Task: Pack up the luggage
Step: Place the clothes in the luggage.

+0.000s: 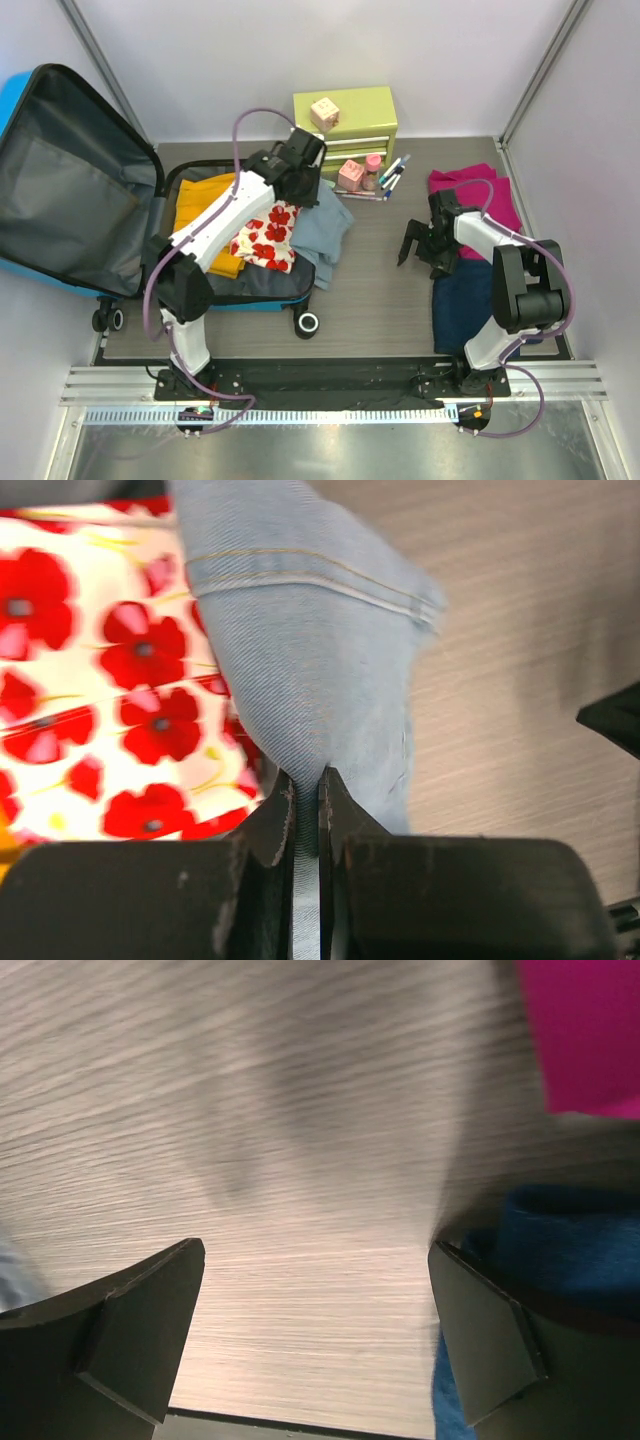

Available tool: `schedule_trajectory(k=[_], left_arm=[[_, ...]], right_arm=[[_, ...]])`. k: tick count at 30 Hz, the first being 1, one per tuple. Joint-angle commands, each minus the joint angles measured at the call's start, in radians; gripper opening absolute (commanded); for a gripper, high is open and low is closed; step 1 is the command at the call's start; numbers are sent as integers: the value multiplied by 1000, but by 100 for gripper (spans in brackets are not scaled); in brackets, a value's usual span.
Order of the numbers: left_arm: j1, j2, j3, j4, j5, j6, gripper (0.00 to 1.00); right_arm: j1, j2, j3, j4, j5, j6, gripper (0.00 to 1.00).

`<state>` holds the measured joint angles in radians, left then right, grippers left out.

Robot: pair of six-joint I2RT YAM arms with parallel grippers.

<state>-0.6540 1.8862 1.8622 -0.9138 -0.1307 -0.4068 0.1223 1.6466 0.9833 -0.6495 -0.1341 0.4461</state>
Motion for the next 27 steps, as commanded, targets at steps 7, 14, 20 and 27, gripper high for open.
schedule_trajectory(k=[7, 14, 20, 27], left_arm=[[40, -113, 135, -63, -67, 51, 0], [126, -157, 114, -79, -87, 74, 0], [226, -190, -1, -25, -70, 91, 0], [283, -177, -86, 36, -52, 123, 0]], right_arm=[[0, -44, 20, -45, 28, -17, 100], [0, -45, 2, -45, 36, -23, 100], [0, -56, -9, -45, 42, -21, 100], [0, -54, -20, -47, 44, -24, 100]])
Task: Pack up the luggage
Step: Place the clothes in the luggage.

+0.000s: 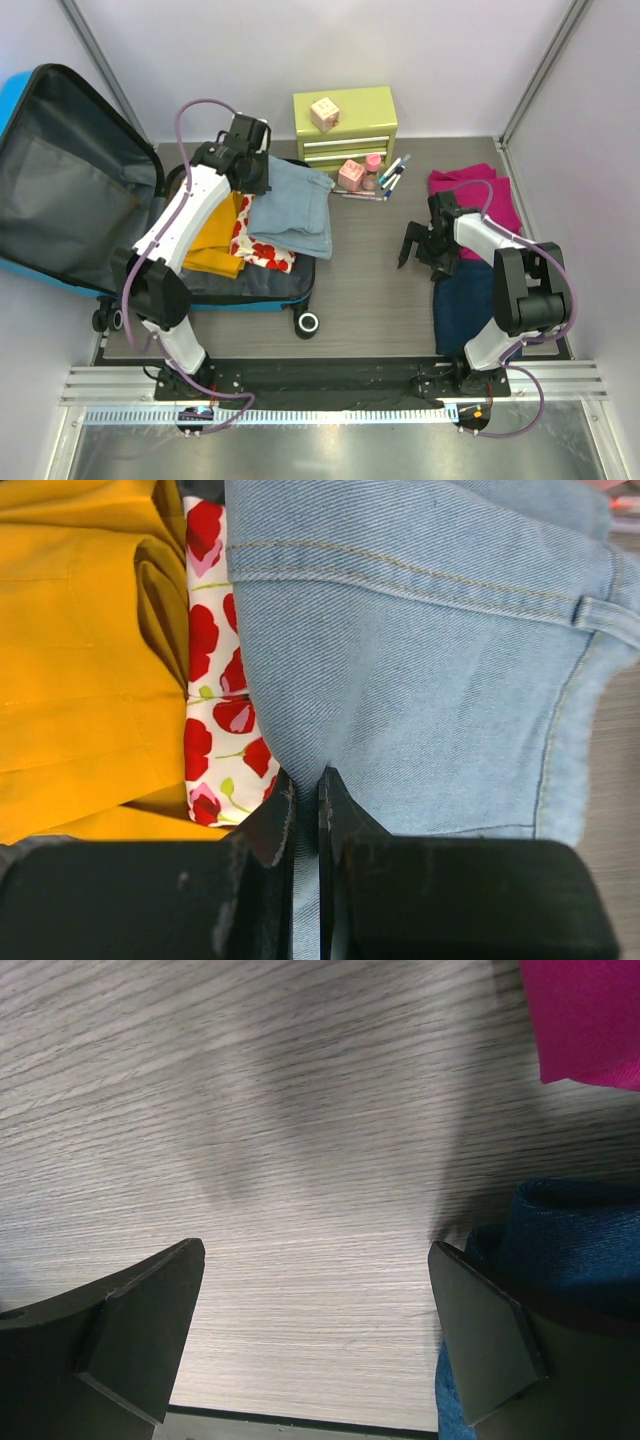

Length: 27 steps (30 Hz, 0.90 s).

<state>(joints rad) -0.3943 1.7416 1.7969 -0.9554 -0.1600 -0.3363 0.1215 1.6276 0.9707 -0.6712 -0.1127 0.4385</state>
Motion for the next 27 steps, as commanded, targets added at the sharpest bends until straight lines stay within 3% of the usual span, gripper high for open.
schedule_trajectory(k=[1, 11, 27], left_arm=[[32, -25, -39, 81, -23, 54, 0], [69, -7, -163, 171, -6, 45, 0], [109, 87, -194, 224, -101, 75, 0]], right_arm=[[1, -35, -7, -27, 22, -18, 100], [0, -38, -9, -28, 24, -17, 100], [1, -40, -4, -39, 31, -17, 100]])
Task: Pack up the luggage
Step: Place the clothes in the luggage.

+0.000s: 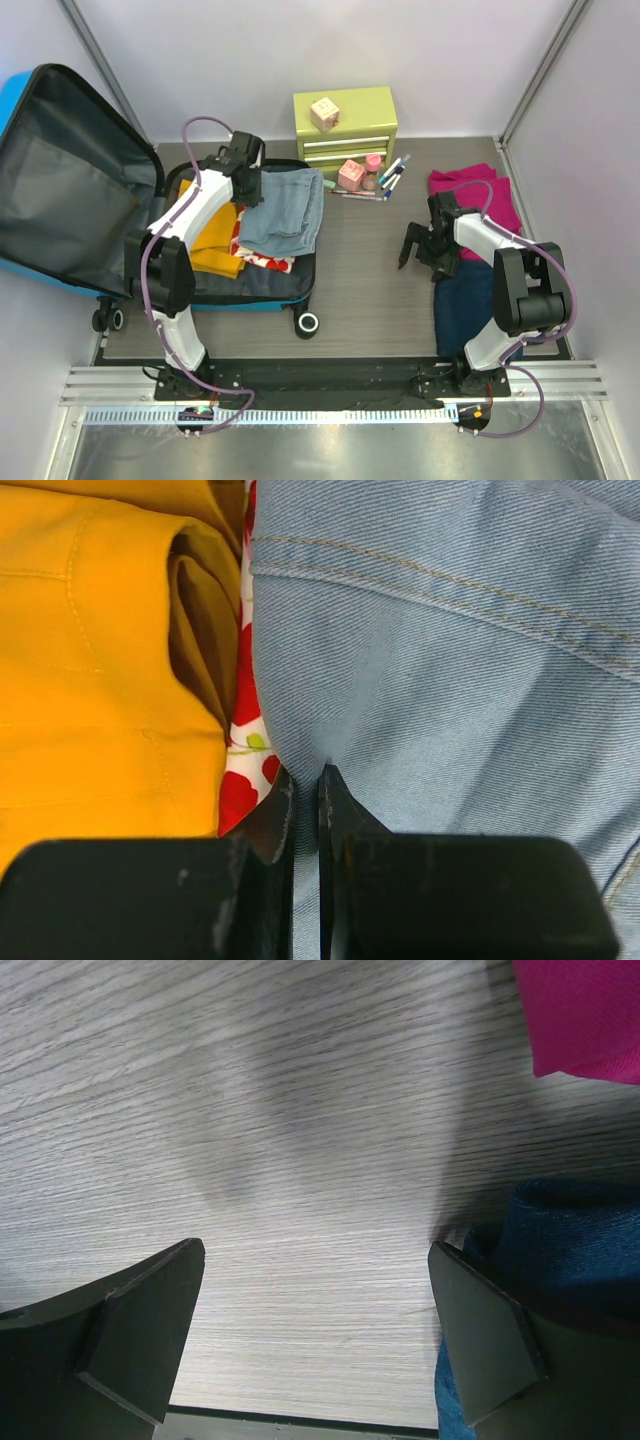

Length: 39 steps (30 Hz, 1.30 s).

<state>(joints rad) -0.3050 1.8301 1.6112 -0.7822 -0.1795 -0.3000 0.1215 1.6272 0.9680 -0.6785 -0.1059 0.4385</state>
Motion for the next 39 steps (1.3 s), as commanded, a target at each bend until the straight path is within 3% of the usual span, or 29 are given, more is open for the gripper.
schedule_trajectory(k=[1, 14, 16, 17, 19, 20, 23, 27, 34, 39], left_arm=[[21, 1, -14, 54, -87, 44, 0], [41, 50, -59, 101, -92, 55, 0], [43, 72, -45, 86, -87, 55, 12], [43, 78, -39, 80, -86, 55, 28], [44, 75, -30, 75, -87, 48, 45], [47, 71, -28, 75, -86, 45, 63], [69, 46, -16, 74, -38, 12, 90], [98, 11, 18, 57, -8, -11, 97], [96, -94, 56, 49, 8, -59, 99], [81, -141, 59, 63, 115, -91, 98]], right_arm=[[1, -38, 0, -35, 25, -18, 100], [0, -18, 28, -47, 23, -24, 100], [1, -18, 32, -49, 23, -26, 100], [1, -20, 34, -52, 22, -26, 100], [1, -23, 35, -53, 28, -27, 100], [1, -32, 38, -55, 26, -29, 100], [0, -46, 44, -64, 28, -37, 100], [1, -78, 74, -90, 47, -40, 100], [0, -118, 175, -145, 192, -49, 100], [0, -52, 262, -147, 311, -84, 100]])
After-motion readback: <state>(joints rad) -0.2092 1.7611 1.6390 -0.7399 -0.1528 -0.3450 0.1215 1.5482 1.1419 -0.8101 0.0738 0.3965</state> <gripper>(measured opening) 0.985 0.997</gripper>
